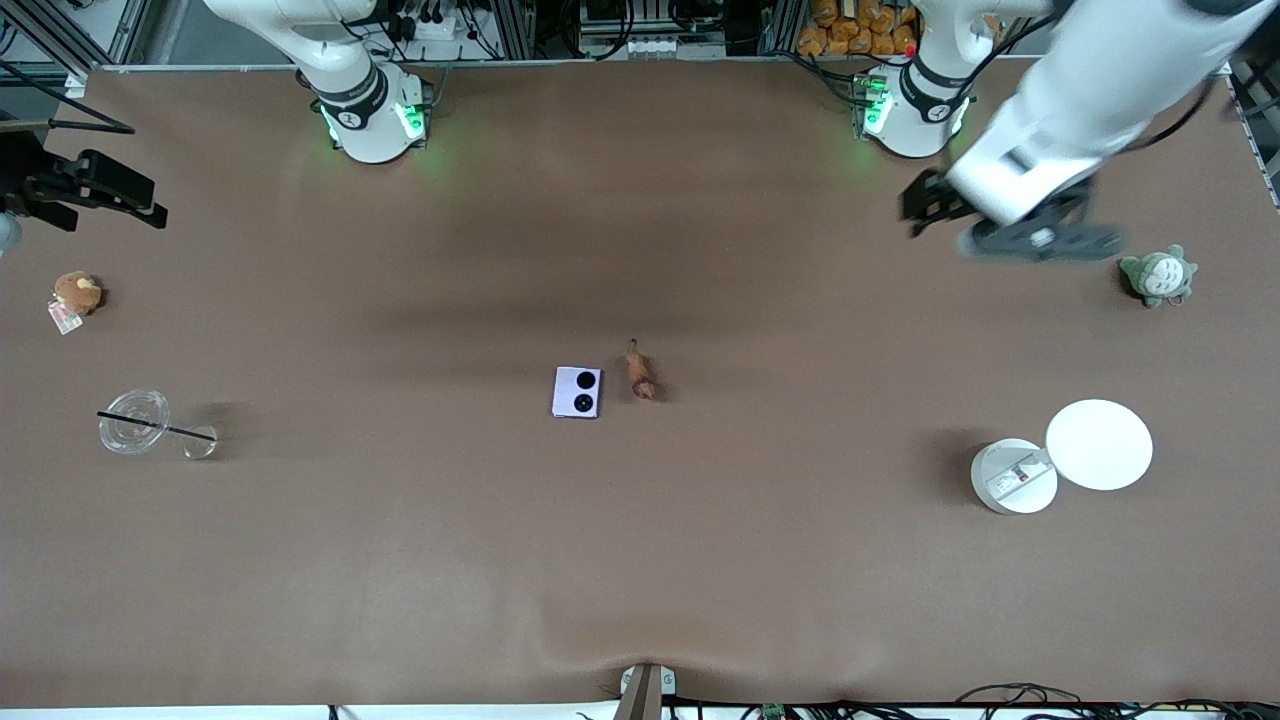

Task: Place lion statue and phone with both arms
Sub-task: 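Lower the left gripper over the orange lion figurine beside the phone, then grasp the lion with the left gripper while the right gripper reaches the phone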

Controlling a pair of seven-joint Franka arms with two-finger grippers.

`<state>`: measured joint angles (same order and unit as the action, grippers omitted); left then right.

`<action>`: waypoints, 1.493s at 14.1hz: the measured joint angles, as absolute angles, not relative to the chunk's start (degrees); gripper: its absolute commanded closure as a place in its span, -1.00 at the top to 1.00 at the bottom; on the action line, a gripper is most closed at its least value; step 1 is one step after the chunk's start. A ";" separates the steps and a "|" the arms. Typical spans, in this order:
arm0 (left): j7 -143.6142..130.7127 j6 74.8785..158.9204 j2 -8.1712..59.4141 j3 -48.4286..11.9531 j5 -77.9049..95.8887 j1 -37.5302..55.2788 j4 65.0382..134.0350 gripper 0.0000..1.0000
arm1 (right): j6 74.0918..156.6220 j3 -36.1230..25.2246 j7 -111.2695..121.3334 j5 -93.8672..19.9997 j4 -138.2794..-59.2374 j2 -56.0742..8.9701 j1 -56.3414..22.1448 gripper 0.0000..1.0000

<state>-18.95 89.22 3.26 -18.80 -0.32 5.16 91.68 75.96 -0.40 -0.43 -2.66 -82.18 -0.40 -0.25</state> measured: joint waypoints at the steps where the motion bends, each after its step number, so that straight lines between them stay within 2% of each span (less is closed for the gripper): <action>1: -20.61 91.25 5.81 -20.34 -0.32 5.41 91.71 1.00 | 75.82 -0.42 -0.43 -2.66 -82.18 -0.43 -0.25 1.00; 7: -36.43 105.49 21.34 -21.92 -0.32 15.03 90.68 1.00 | 75.58 -0.55 -0.43 -2.67 -82.19 -0.55 -0.24 1.00; 18: -64.78 127.45 40.12 -21.31 -8.38 26.70 86.06 1.00 | 75.52 -0.31 0.74 -2.63 -82.30 -4.33 -0.26 1.00; 21: -67.42 130.91 42.84 -17.34 -8.69 31.51 84.23 0.79 | 75.44 -0.30 1.43 -2.79 -82.32 -4.73 -0.26 1.00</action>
